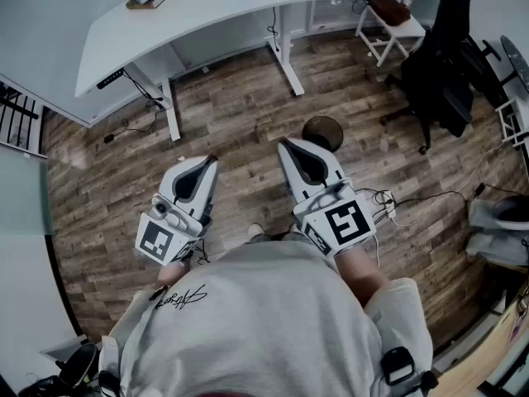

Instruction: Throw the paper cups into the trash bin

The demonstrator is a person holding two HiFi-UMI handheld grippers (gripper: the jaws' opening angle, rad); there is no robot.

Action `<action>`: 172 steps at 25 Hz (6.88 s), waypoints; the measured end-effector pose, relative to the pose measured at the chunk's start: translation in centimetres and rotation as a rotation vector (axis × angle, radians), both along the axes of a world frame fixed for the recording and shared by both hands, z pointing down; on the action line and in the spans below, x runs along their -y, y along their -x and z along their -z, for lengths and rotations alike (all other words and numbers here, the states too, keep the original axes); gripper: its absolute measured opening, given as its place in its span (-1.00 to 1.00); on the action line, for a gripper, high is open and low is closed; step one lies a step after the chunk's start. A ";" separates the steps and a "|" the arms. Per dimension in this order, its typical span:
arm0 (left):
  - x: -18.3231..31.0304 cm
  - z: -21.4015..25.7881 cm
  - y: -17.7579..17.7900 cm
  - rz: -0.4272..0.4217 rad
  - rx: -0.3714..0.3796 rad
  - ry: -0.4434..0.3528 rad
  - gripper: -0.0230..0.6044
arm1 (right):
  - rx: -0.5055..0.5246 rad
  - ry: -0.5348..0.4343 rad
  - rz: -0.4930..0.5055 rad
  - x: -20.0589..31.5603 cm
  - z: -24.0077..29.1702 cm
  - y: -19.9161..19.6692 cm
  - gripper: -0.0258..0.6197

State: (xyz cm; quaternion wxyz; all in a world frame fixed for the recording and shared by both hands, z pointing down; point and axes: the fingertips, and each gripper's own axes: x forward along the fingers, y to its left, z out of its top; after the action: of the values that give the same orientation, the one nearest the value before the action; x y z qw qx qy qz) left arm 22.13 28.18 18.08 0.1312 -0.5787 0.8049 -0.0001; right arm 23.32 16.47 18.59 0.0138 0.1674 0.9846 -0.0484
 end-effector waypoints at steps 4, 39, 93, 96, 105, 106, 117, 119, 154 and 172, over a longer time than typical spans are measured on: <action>-1.1 0.0 0.6 0.026 -0.005 -0.008 -0.92 | 0.017 -0.005 0.001 -0.8 0.1 0.8 -0.89; -7.7 -0.4 4.0 -0.061 0.007 -0.022 -0.92 | 0.050 -0.052 -0.134 -5.8 0.6 3.3 -0.89; -4.0 -1.0 18.5 0.039 -0.028 -0.041 -0.92 | 0.057 -0.091 -0.155 1.1 0.8 18.3 -0.89; -3.4 -0.8 20.1 0.032 -0.029 -0.042 -0.92 | 0.063 -0.107 -0.152 1.6 1.1 20.0 -0.89; -0.2 0.2 24.0 0.035 -0.017 -0.028 -0.92 | 0.060 -0.109 -0.111 4.2 1.3 23.9 -0.89; 0.2 0.3 24.3 0.034 -0.014 -0.026 -0.92 | 0.065 -0.110 -0.104 4.5 1.5 24.2 -0.89; 4.0 0.7 27.4 0.045 -0.018 -0.054 -0.92 | 0.063 -0.132 -0.029 6.6 1.0 27.9 -0.89; 4.2 0.5 27.5 0.041 -0.015 -0.043 -0.92 | 0.060 -0.131 -0.021 6.5 0.8 28.6 -0.89; 3.3 0.0 29.3 0.130 -0.046 -0.059 -0.92 | 0.101 -0.102 0.045 6.5 0.9 31.0 -0.89; 4.2 0.0 36.4 0.094 -0.041 -0.074 -0.92 | 0.094 -0.125 -0.018 7.6 0.7 36.7 -0.89</action>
State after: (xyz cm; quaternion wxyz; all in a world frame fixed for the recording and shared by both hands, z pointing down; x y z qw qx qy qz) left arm -14.29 23.95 18.09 0.1356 -0.5349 0.8332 0.0354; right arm -13.36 8.83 17.89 0.0497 0.1613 0.9854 0.0214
